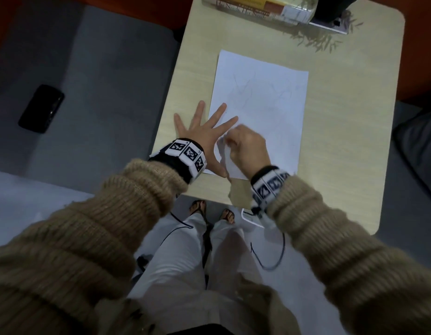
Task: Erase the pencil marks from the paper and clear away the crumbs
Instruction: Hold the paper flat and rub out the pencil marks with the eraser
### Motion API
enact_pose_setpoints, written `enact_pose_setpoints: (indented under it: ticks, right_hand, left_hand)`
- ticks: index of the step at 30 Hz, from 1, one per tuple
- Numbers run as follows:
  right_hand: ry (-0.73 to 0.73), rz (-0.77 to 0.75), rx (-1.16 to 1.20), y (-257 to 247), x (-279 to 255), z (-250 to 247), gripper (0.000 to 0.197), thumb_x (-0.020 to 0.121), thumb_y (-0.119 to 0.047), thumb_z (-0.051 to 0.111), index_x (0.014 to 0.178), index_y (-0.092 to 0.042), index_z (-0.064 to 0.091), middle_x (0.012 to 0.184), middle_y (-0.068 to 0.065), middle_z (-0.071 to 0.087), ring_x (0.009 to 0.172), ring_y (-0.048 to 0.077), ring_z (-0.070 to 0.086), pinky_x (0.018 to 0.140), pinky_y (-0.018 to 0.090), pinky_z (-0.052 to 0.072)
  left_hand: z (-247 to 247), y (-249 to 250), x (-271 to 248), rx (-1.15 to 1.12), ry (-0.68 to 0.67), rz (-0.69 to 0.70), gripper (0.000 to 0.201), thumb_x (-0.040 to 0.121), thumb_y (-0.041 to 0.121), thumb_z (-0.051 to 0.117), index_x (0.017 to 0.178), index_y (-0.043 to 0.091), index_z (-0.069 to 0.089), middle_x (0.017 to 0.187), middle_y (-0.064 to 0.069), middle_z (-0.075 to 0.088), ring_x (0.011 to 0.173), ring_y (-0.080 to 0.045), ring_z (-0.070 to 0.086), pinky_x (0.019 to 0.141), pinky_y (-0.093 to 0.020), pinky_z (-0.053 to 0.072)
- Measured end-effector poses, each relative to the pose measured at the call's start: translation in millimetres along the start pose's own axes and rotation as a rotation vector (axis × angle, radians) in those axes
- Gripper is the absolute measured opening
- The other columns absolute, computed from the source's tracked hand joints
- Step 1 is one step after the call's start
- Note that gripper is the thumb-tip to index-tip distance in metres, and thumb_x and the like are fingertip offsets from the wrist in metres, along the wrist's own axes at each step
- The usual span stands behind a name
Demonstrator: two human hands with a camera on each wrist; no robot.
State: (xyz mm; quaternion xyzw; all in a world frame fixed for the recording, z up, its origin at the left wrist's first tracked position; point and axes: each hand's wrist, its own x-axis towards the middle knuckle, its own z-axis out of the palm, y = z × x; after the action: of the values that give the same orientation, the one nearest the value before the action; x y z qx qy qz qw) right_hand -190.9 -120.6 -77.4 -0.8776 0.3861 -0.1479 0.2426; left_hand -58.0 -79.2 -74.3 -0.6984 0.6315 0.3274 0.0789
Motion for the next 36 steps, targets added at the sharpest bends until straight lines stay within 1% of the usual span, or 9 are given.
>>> enact_pose_setpoints:
  ticks: [2,7,11,17,21,27,30,34,36]
  right_hand:
    - [0.040,-0.011,0.024,1.4,2.1,1.7,0.016,0.065,0.010,0.054,0.062,-0.004,0.061,0.061,0.013,0.060,0.051,0.026,0.055,0.044,0.026,0.041]
    - [-0.154,-0.057,0.036,-4.6,-46.4,-5.2,0.011,0.069,-0.002,0.056,0.064,-0.006,0.065,0.064,0.012,0.061,0.057,0.027,0.057,0.046,0.035,0.049]
    - [0.021,-0.004,0.013,6.3,7.3,-2.7,0.017,0.070,-0.001,0.046,0.064,-0.002,0.062,0.063,0.015,0.061,0.054,0.028,0.058,0.047,0.027,0.044]
    - [-0.146,-0.074,0.053,-3.0,-51.6,-5.9,0.022,0.072,-0.010,0.044,0.063,-0.007,0.063,0.063,0.011,0.060,0.057,0.026,0.056,0.044,0.034,0.047]
    - [0.058,0.016,-0.001,13.3,1.9,-6.5,0.017,0.073,0.002,0.051,0.059,-0.004,0.058,0.059,0.015,0.057,0.052,0.028,0.056,0.044,0.028,0.041]
    - [-0.145,-0.054,0.028,-1.8,-51.2,-8.9,0.011,0.066,0.003,0.055,0.064,-0.004,0.063,0.063,0.012,0.059,0.056,0.026,0.054,0.044,0.035,0.047]
    - [0.038,0.019,-0.031,17.2,-11.5,-9.5,0.015,0.066,0.012,0.055,0.060,-0.001,0.059,0.059,0.015,0.058,0.053,0.028,0.054,0.042,0.037,0.048]
    - [-0.059,-0.059,0.037,-6.4,-63.0,-4.3,0.024,0.072,-0.009,0.040,0.065,-0.004,0.062,0.063,0.011,0.058,0.057,0.026,0.053,0.044,0.032,0.044]
    - [-0.112,-0.048,0.054,-7.6,-63.6,-8.0,0.017,0.070,-0.005,0.047,0.065,-0.005,0.064,0.064,0.010,0.059,0.058,0.025,0.054,0.045,0.030,0.044]
  left_hand:
    - [2.0,-0.4,-0.7,0.008,0.011,0.001,0.135,0.041,0.072,0.079,0.142,0.053,-0.008,0.153,0.021,-0.028,0.142,-0.030,-0.030,0.098,-0.080,-0.006]
    - [2.2,0.5,0.3,0.025,-0.003,-0.015,0.135,0.044,0.071,0.078,0.141,0.054,-0.014,0.152,0.020,-0.031,0.141,-0.030,-0.032,0.099,-0.079,-0.006]
    - [3.1,-1.3,-1.2,0.001,0.019,0.010,0.134,0.043,0.070,0.079,0.143,0.053,-0.009,0.153,0.020,-0.028,0.141,-0.030,-0.030,0.098,-0.080,-0.007]
    - [3.9,0.1,1.2,0.026,0.002,-0.009,0.138,0.040,0.074,0.077,0.141,0.054,-0.014,0.152,0.020,-0.031,0.140,-0.030,-0.032,0.098,-0.079,-0.007]
    - [4.0,-0.1,-0.3,0.026,0.009,-0.004,0.136,0.042,0.071,0.078,0.141,0.054,-0.013,0.152,0.021,-0.031,0.141,-0.030,-0.032,0.098,-0.079,-0.008]
    - [5.2,0.0,1.3,0.039,0.005,-0.010,0.138,0.040,0.076,0.076,0.140,0.054,-0.016,0.151,0.021,-0.032,0.141,-0.029,-0.032,0.099,-0.079,-0.007]
    - [4.2,0.0,0.2,0.026,0.005,-0.011,0.136,0.043,0.072,0.078,0.141,0.054,-0.015,0.151,0.021,-0.032,0.140,-0.029,-0.033,0.099,-0.079,-0.008]
    - [5.9,-0.5,0.4,0.033,0.002,-0.012,0.137,0.039,0.076,0.075,0.140,0.054,-0.016,0.152,0.020,-0.031,0.140,-0.029,-0.033,0.099,-0.079,-0.007]
    - [4.4,0.2,0.2,0.034,0.001,-0.011,0.137,0.040,0.076,0.075,0.140,0.054,-0.016,0.152,0.020,-0.032,0.140,-0.029,-0.033,0.099,-0.079,-0.008]
